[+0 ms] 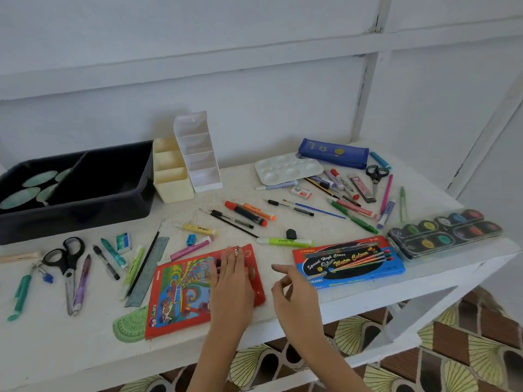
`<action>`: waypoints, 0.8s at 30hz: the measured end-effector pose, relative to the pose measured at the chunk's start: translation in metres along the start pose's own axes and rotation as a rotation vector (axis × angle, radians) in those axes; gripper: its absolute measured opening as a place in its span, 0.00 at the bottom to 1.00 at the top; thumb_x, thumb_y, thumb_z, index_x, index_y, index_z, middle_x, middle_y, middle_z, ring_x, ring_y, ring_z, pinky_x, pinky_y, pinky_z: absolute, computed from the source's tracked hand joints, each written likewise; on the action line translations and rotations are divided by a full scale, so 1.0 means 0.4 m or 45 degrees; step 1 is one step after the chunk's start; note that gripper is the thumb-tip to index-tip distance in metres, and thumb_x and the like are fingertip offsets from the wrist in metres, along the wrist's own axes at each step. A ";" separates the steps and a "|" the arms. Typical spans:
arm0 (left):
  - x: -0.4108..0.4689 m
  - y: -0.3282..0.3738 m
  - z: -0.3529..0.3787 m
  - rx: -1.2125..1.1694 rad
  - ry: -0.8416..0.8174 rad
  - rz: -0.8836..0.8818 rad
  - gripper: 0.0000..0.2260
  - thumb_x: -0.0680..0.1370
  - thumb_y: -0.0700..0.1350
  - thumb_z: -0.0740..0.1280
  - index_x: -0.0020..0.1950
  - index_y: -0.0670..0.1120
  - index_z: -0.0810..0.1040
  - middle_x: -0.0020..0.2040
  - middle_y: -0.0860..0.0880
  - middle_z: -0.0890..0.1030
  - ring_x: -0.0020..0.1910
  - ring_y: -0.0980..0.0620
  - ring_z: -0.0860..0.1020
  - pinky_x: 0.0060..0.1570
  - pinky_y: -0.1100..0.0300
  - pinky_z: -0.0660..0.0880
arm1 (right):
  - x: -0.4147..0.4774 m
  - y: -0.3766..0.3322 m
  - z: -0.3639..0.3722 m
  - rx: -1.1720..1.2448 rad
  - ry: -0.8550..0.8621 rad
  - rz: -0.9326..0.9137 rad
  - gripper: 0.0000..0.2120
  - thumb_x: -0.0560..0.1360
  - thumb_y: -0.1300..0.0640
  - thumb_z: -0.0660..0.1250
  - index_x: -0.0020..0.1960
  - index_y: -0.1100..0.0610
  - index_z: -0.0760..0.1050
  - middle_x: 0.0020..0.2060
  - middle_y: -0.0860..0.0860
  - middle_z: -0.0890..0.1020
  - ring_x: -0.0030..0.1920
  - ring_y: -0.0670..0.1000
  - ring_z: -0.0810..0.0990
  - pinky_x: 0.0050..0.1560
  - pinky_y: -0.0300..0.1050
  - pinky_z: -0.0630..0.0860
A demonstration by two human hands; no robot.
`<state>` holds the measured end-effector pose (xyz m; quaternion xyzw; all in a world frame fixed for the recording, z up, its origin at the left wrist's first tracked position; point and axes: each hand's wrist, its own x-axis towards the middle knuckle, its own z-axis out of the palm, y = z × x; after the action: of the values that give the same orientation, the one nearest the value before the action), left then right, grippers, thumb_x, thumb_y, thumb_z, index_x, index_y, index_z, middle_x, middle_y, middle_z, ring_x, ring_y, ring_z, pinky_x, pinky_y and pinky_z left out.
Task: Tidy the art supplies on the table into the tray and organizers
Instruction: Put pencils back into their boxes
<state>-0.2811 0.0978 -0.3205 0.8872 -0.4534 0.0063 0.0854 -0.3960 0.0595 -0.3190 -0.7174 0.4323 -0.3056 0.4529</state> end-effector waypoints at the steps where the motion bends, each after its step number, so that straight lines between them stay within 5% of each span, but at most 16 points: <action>1: 0.016 0.032 0.001 -0.049 0.026 0.029 0.23 0.83 0.45 0.45 0.77 0.45 0.44 0.78 0.46 0.45 0.76 0.50 0.42 0.73 0.53 0.37 | 0.023 0.002 -0.028 0.027 0.034 -0.007 0.14 0.77 0.62 0.61 0.57 0.48 0.74 0.37 0.44 0.75 0.29 0.43 0.72 0.33 0.37 0.71; 8: 0.148 0.300 0.027 -0.537 0.090 0.161 0.22 0.83 0.50 0.47 0.77 0.46 0.55 0.77 0.47 0.53 0.76 0.52 0.48 0.72 0.59 0.37 | 0.181 0.050 -0.270 0.089 0.273 0.016 0.11 0.76 0.66 0.62 0.50 0.52 0.78 0.34 0.46 0.77 0.29 0.42 0.72 0.30 0.32 0.68; 14: 0.254 0.470 0.075 -0.473 -0.008 0.140 0.24 0.83 0.51 0.47 0.77 0.47 0.48 0.78 0.44 0.47 0.76 0.49 0.43 0.73 0.54 0.38 | 0.334 0.098 -0.469 -0.080 0.332 0.055 0.09 0.76 0.65 0.63 0.47 0.53 0.78 0.36 0.47 0.78 0.28 0.42 0.73 0.31 0.33 0.73; 21: 0.275 0.478 0.119 -0.492 -0.017 0.061 0.25 0.82 0.52 0.50 0.77 0.46 0.49 0.78 0.46 0.47 0.76 0.50 0.43 0.72 0.58 0.39 | 0.531 0.145 -0.610 -0.942 -0.096 -0.105 0.11 0.78 0.62 0.61 0.55 0.52 0.80 0.53 0.50 0.78 0.50 0.49 0.77 0.51 0.45 0.75; 24: 0.278 0.479 0.125 -0.518 -0.006 0.077 0.25 0.82 0.52 0.52 0.77 0.47 0.51 0.78 0.47 0.48 0.76 0.52 0.43 0.73 0.57 0.41 | 0.594 0.159 -0.631 -1.207 -0.385 -0.298 0.12 0.78 0.62 0.63 0.57 0.52 0.80 0.55 0.50 0.78 0.55 0.50 0.76 0.52 0.43 0.73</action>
<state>-0.3735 -0.1094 -0.3318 0.8376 -0.4720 -0.0848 0.2616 -0.5230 -0.2645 -0.2644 -0.9238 0.3698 -0.0175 0.0977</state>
